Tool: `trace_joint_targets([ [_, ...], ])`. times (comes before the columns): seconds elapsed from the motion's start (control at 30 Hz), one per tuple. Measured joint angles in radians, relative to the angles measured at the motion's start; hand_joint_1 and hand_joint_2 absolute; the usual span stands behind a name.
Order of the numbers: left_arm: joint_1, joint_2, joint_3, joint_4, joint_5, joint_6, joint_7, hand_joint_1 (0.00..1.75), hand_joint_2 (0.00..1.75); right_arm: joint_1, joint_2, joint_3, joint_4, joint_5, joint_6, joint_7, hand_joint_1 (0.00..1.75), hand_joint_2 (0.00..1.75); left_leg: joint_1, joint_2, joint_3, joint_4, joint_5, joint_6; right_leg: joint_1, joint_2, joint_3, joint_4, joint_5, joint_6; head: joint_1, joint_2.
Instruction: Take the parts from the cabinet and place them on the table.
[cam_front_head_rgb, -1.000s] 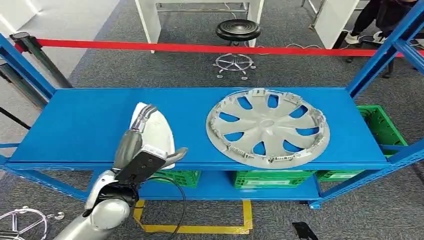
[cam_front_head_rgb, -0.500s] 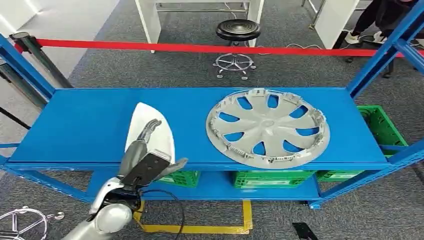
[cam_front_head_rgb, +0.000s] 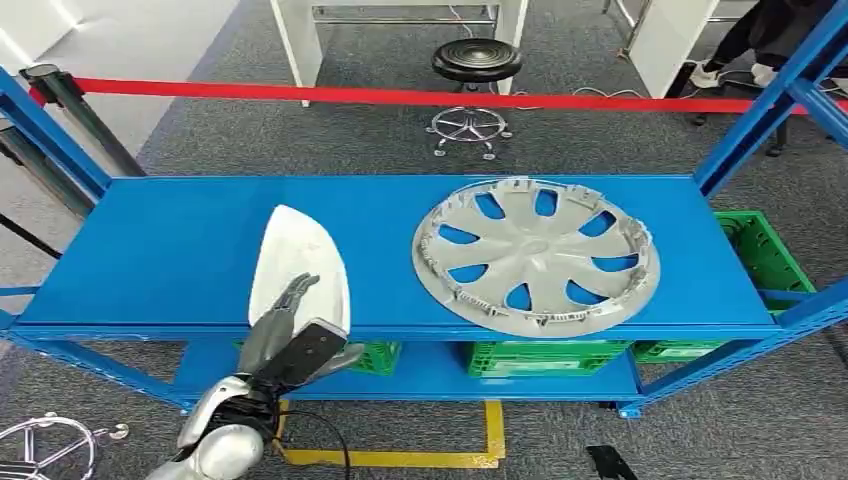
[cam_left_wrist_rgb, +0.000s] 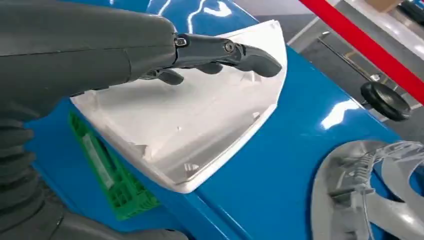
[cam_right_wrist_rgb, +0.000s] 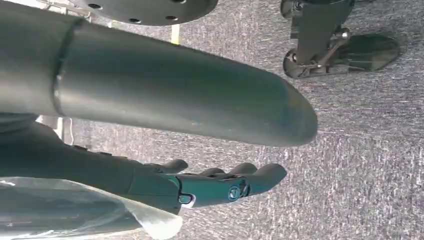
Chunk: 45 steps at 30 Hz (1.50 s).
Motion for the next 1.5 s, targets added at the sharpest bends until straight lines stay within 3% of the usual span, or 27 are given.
trace_joint_targets([
  [0.4,0.001,0.003,0.009,0.007,-0.052,-0.013,0.030,0.00,1.75,0.000,0.000,-0.002,0.000,0.007,0.005,0.000,0.00,0.00,0.000,0.000,0.000,0.000,0.000,0.000,0.000,0.000,0.000,0.000,0.000,0.000,0.000,0.000],
  [0.73,-0.026,0.038,0.045,0.025,-0.114,-0.031,0.066,0.00,1.75,-0.002,0.000,-0.002,0.000,0.023,0.017,0.004,0.00,0.00,0.000,0.000,0.000,0.000,0.000,0.000,0.000,0.000,0.000,0.000,0.000,0.000,0.000,0.000],
  [1.5,-0.078,0.037,0.063,0.080,-0.128,-0.060,0.070,0.00,1.75,-0.012,0.000,-0.002,0.000,0.030,0.027,0.010,0.00,0.00,0.000,0.000,0.000,0.000,0.000,0.000,0.000,0.000,0.000,0.000,0.000,0.000,0.000,0.000],
])
